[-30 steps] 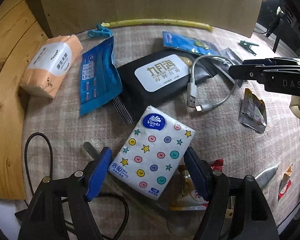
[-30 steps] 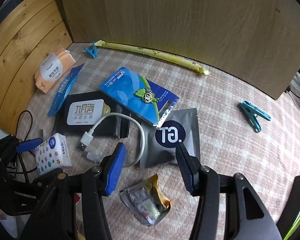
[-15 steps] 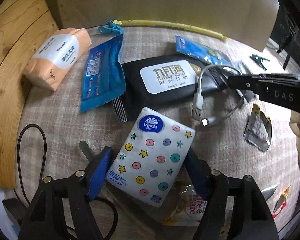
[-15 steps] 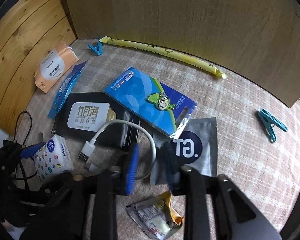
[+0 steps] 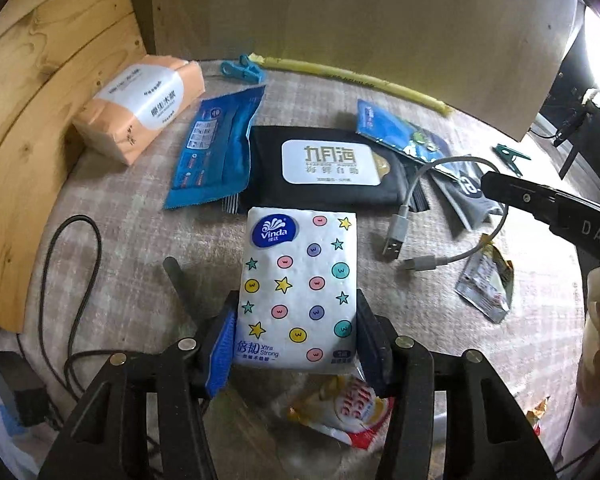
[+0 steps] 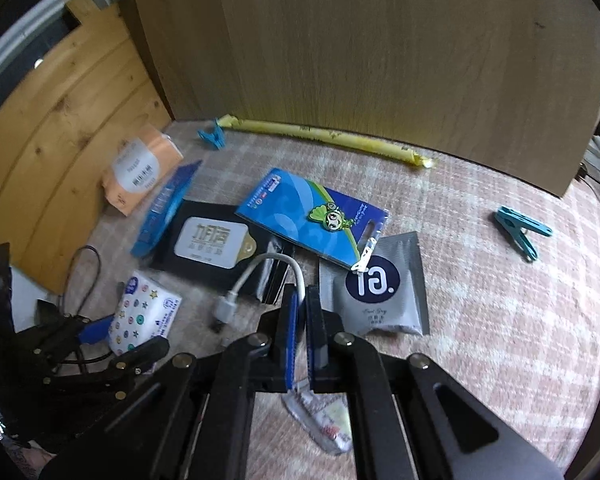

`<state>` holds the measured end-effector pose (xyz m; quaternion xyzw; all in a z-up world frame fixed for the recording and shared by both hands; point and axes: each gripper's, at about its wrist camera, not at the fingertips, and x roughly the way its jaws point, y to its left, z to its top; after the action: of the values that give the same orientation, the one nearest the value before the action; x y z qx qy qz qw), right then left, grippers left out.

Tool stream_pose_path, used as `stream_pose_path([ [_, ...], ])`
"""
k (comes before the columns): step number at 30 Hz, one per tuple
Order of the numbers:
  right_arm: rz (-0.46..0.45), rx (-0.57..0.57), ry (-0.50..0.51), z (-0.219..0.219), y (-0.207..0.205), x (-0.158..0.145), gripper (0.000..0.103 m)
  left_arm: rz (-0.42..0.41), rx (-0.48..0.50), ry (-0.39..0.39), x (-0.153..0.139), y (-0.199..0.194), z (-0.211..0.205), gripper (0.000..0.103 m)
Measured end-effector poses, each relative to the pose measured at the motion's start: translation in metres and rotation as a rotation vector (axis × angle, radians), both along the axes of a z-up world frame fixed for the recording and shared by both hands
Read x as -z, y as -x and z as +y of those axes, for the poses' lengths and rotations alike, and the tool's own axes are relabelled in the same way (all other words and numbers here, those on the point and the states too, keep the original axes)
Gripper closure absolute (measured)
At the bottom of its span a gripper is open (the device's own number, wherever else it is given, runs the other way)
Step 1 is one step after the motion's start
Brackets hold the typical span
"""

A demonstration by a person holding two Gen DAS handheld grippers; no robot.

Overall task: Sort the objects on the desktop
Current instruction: 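Grasp the white Vinda tissue pack with the left gripper while the right grasps a white cable, then lift the tissue pack and cable and carry them toward the black tray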

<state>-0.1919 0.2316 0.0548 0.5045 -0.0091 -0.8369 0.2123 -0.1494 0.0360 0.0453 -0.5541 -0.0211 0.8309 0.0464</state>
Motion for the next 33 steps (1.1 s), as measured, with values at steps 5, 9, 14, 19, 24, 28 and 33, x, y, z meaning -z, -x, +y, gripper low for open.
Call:
stream_pose_path([
  [5,0.024,0.023,0.019,0.018,-0.015,-0.015,0.099,0.033,0.015,-0.001,-0.017,-0.011,0.017,0.053],
  [9,0.058,0.042,0.022,0.037,-0.029,-0.031,0.099,0.058,0.035,-0.001,-0.032,-0.023,0.033,0.053],
  [14,0.101,0.082,0.026,0.071,-0.045,-0.053,0.099,0.090,0.095,-0.010,-0.050,-0.030,0.070,0.053],
  [19,0.143,0.141,0.025,0.123,-0.065,-0.076,0.099,0.117,0.174,-0.024,-0.067,-0.042,0.122,0.053],
  [24,0.165,0.217,0.020,0.182,-0.086,-0.088,0.099,0.136,0.277,-0.042,-0.080,-0.056,0.186,0.053],
  [28,0.179,0.285,0.005,0.233,-0.103,-0.097,0.099,0.141,0.354,-0.056,-0.087,-0.067,0.237,0.053],
  [33,0.190,0.377,-0.004,0.298,-0.130,-0.108,0.099,0.145,0.443,-0.076,-0.093,-0.083,0.298,0.053],
])
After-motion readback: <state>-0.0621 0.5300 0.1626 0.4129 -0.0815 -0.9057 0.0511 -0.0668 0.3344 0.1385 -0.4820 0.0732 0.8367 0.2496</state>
